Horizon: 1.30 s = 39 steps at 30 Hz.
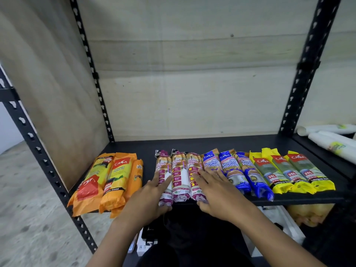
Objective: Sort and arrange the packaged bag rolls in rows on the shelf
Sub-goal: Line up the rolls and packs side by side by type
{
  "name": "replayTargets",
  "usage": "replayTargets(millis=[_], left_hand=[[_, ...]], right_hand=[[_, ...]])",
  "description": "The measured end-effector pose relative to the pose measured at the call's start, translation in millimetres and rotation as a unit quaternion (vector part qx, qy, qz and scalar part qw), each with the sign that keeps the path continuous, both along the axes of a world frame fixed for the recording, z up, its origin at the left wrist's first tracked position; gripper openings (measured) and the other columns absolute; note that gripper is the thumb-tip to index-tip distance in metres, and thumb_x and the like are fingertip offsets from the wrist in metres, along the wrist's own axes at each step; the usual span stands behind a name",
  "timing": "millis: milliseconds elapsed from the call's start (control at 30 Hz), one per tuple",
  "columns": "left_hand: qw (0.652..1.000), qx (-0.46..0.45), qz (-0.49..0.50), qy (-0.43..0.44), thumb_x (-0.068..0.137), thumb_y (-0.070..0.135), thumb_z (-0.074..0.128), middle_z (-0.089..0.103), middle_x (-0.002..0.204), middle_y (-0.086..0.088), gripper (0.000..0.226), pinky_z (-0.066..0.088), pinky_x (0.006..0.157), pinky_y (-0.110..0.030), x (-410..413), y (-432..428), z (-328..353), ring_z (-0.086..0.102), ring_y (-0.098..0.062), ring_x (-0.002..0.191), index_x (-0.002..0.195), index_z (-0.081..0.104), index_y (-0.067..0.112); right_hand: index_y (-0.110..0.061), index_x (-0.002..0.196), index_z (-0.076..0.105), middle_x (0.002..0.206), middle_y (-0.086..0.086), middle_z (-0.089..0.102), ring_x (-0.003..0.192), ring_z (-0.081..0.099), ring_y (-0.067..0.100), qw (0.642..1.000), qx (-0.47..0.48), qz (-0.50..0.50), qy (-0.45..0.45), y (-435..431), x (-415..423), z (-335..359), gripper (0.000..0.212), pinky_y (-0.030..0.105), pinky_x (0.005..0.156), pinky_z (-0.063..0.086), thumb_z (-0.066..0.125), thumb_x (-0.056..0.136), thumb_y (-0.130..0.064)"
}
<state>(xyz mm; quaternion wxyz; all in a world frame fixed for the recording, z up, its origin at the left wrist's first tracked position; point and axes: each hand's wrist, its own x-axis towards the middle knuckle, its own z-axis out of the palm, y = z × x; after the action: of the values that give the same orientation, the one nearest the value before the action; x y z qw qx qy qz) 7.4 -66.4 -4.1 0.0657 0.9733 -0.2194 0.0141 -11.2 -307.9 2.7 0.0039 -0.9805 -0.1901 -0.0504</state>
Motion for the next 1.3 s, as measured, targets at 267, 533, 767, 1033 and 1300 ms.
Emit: replayTargets(millis=[267, 533, 767, 1033, 1300], left_hand=[[1.000, -0.018, 0.013, 0.011, 0.081, 0.066, 0.063, -0.012, 0.166, -0.002, 0.101, 0.044, 0.107, -0.040, -1.8, -3.1, -4.7, 0.021, -0.031, 0.149, 0.154, -0.003, 0.045], [1.000, -0.009, 0.018, -0.015, 0.086, 0.062, 0.059, -0.006, 0.166, -0.005, 0.091, 0.046, 0.105, -0.039, 0.0, -4.6, -7.2, 0.025, -0.032, 0.148, 0.155, 0.002, 0.042], [0.999, 0.000, 0.024, -0.031, 0.088, 0.041, 0.067, -0.002, 0.166, -0.007, 0.090, 0.051, 0.098, -0.037, 4.5, -7.5, -8.3, 0.034, -0.032, 0.144, 0.155, 0.008, 0.040], [0.999, -0.024, 0.030, -0.034, 0.088, 0.039, 0.068, -0.001, 0.166, -0.005, 0.088, 0.052, 0.096, -0.037, 4.4, -7.3, -12.4, 0.035, -0.031, 0.144, 0.154, 0.010, 0.042], [0.999, -0.032, 0.023, -0.019, 0.088, 0.034, 0.070, -0.001, 0.166, -0.005, 0.089, 0.049, 0.101, -0.038, 9.6, -6.3, -11.7, 0.027, -0.035, 0.147, 0.154, 0.012, 0.043]], right_hand=[[-0.022, 0.158, 0.004, 0.167, 0.003, 0.003, 0.153, -0.005, 0.020, 1.000, 0.010, -0.002, 0.008, -3.7, 0.2, -2.6, 0.081, 0.043, 0.123, 0.001, 0.046, 0.095, -0.052], [-0.023, 0.158, 0.004, 0.167, 0.004, 0.004, 0.153, -0.002, 0.023, 1.000, 0.006, -0.011, 0.001, 0.1, 0.4, -4.5, 0.085, 0.045, 0.123, 0.000, 0.043, 0.094, -0.062], [-0.020, 0.157, 0.010, 0.166, 0.008, 0.013, 0.153, 0.006, 0.026, 0.999, 0.005, -0.022, -0.028, 5.3, 1.0, -6.6, 0.082, 0.047, 0.122, 0.004, 0.048, 0.095, -0.056], [-0.016, 0.155, 0.025, 0.160, 0.015, 0.029, 0.150, 0.021, 0.033, 0.998, -0.008, -0.032, -0.054, 9.7, 2.6, -11.3, 0.083, 0.054, 0.120, 0.016, 0.058, 0.089, -0.053], [-0.016, 0.150, 0.037, 0.153, 0.015, 0.043, 0.144, 0.036, 0.034, 0.995, -0.031, -0.047, -0.081, 10.6, 4.4, -17.5, 0.083, 0.054, 0.116, 0.024, 0.069, 0.082, -0.052]])
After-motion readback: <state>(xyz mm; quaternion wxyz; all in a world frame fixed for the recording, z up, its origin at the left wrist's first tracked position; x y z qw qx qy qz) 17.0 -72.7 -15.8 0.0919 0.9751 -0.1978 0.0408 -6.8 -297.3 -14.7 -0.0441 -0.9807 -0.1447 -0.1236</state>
